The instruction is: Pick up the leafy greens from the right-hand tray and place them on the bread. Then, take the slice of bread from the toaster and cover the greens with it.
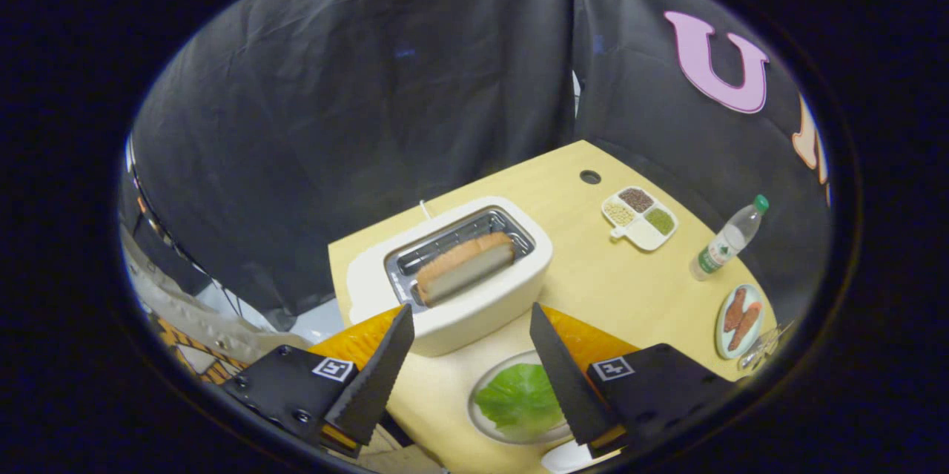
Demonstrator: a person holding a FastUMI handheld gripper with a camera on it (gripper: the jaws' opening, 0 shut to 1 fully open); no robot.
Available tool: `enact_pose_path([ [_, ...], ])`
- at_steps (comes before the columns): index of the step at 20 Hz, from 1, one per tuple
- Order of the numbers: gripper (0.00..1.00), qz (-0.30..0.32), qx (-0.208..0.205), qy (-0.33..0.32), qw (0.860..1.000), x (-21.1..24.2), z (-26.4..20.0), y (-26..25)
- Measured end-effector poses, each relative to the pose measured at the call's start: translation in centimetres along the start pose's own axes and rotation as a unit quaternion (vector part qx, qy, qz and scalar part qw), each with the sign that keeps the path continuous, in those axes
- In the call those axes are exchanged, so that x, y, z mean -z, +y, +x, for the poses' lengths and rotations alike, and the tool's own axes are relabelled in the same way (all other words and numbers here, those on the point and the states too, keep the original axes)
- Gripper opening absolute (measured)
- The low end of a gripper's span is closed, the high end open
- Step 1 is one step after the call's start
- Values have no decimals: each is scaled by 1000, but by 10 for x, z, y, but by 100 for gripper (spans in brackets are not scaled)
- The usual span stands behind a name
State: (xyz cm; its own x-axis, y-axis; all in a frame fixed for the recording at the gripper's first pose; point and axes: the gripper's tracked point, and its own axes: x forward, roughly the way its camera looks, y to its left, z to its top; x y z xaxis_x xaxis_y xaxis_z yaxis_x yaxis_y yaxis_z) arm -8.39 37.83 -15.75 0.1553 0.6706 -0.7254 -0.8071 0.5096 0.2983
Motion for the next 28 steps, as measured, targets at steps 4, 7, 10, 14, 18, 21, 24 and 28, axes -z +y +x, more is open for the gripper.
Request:
enact_pose_path([
  [4, 97, 39, -7, -2, 999, -14, 12, 10],
  [7, 97, 73, -1, 10, 997, -15, 24, 7],
  [10, 97, 108, -8, 14, 994, -19, 34, 13],
  [14, 94, 130, -2, 28, 991, -19, 47, 7],
  [18, 94, 148, 1, 42, 988, -14, 59, 7],
  [21, 76, 168, -5, 47, 985, -14, 63, 11],
  [24, 51, 178, -12, 49, 983, -16, 63, 14],
  [28, 16, 184, -9, 51, 981, -15, 54, 12],
])
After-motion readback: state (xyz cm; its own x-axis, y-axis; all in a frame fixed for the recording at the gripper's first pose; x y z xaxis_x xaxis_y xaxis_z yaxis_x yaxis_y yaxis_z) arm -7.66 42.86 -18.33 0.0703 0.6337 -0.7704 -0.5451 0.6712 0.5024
